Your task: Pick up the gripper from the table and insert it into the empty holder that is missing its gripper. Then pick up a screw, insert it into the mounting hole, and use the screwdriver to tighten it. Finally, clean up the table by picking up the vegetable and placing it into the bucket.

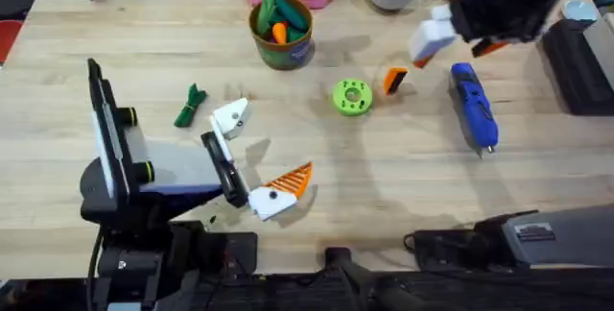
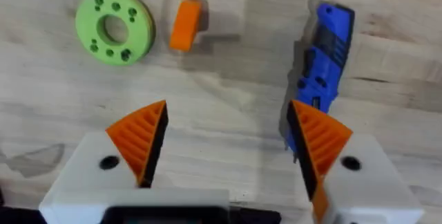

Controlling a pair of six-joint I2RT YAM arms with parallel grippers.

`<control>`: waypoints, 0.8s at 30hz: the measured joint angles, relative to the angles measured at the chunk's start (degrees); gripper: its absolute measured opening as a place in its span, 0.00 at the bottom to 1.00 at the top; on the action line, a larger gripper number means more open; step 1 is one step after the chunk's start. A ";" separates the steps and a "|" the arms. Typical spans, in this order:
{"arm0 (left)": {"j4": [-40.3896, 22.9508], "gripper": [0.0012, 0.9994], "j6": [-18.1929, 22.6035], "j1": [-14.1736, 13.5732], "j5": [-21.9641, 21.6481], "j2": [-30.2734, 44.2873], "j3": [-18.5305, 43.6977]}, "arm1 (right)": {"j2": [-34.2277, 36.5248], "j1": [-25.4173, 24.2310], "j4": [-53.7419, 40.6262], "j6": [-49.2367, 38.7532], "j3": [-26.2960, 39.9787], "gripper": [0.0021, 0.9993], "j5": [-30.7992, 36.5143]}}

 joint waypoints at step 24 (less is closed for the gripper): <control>0.00 0.99 0.01 0.00 0.00 -0.02 0.00 | 13.22 3.76 6.04 10.16 1.63 0.93 -1.59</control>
